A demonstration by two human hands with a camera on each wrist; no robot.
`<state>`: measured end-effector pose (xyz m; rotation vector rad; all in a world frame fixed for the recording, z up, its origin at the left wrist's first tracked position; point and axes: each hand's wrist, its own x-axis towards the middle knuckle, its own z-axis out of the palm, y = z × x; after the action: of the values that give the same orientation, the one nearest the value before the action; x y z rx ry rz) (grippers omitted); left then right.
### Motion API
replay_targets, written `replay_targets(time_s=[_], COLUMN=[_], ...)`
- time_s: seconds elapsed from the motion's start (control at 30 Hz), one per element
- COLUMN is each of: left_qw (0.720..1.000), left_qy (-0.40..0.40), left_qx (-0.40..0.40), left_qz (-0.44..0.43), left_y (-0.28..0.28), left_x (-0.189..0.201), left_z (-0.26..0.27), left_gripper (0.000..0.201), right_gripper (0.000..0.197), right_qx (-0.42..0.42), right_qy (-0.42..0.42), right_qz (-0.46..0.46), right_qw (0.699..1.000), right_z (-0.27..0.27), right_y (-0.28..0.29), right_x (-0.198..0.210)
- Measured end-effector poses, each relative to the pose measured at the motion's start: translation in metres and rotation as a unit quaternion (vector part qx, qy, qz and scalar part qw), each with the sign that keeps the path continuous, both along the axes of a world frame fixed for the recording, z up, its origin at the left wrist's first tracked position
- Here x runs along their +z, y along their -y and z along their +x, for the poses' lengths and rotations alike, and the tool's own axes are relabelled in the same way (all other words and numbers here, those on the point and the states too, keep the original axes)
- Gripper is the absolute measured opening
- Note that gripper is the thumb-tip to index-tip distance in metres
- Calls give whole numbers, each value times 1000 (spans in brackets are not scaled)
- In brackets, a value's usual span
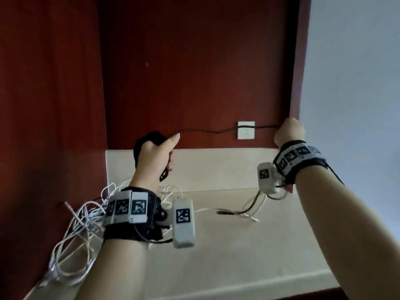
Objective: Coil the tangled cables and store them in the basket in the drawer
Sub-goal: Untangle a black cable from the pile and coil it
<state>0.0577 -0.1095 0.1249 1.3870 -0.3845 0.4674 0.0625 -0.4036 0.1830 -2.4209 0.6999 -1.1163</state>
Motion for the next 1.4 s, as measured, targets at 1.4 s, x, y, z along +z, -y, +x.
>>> replay_targets(time_s=[1.4], left_qw=[953], left_qy=[-261], left_qx=[-46], left_qz=[145], left_y=[24], left_x=[-32], left_z=[11], left_gripper=[28], right_gripper=[13], right_qx=[252], right_qy=[-391], right_qz=[-89], right_qw=[881], right_z=[69], right_y=[-19], right_x=[-62])
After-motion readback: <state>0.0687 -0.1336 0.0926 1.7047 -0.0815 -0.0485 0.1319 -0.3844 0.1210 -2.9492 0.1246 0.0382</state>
